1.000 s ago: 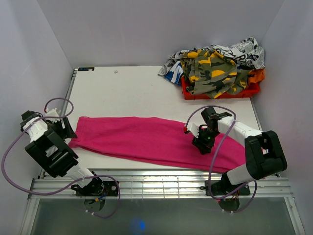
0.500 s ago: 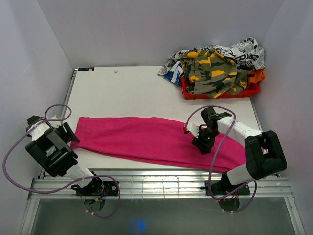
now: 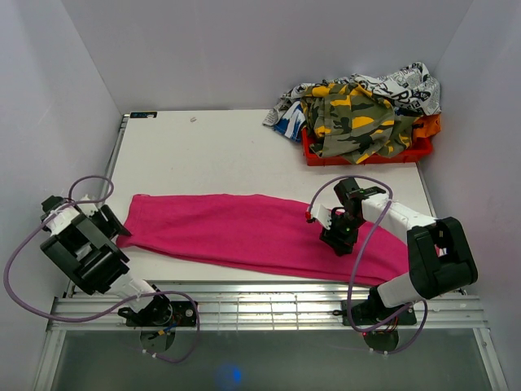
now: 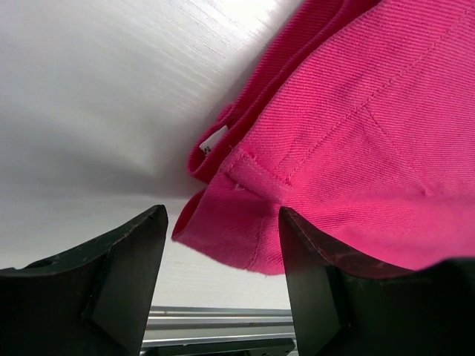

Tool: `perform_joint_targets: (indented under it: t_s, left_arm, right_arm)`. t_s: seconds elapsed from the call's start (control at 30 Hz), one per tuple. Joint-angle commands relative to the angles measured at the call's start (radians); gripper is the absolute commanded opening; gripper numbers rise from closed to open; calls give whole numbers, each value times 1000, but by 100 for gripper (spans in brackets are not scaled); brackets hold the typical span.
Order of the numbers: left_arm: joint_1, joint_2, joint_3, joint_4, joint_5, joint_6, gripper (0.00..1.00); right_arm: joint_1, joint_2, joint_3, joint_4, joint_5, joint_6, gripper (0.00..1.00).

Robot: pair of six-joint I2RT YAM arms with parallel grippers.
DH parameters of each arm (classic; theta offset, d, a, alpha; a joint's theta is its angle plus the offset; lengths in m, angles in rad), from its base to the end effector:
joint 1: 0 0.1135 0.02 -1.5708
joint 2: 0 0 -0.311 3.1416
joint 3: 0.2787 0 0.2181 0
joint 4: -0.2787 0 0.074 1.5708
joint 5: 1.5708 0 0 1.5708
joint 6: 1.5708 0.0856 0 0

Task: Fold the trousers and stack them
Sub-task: Fold the trousers

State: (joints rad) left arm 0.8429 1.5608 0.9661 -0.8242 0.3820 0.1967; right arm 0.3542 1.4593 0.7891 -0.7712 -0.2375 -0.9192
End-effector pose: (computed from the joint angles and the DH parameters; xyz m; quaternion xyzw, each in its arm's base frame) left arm 0.1884 0.1635 0.2050 -0.2972 0.9329 -0.1273 0.1587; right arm 0.1874 0.0908 0.1835 -0.5953 0.7922 0.0956 0.0946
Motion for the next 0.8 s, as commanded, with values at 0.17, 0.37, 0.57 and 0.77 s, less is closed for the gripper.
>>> perform_joint_targets:
  t_s: [0.17,0.37,0.57,0.77]
  left_arm:
    - [4,48,-4,17,101,-55,70]
    - [8,13,51,-10,224,-27,37]
    - [8,-53,135,-62,400,66,0]
    - [8,-106,169,-84,562,245,0]
  right_arm:
    - [-8,41,-8,12,113,-27,57]
    - [-8,35,-16,12,129,-40,56]
    - [-8,30,-51,24,145,-53,52]
    - [-8,38,-77,46,173,-70,51]
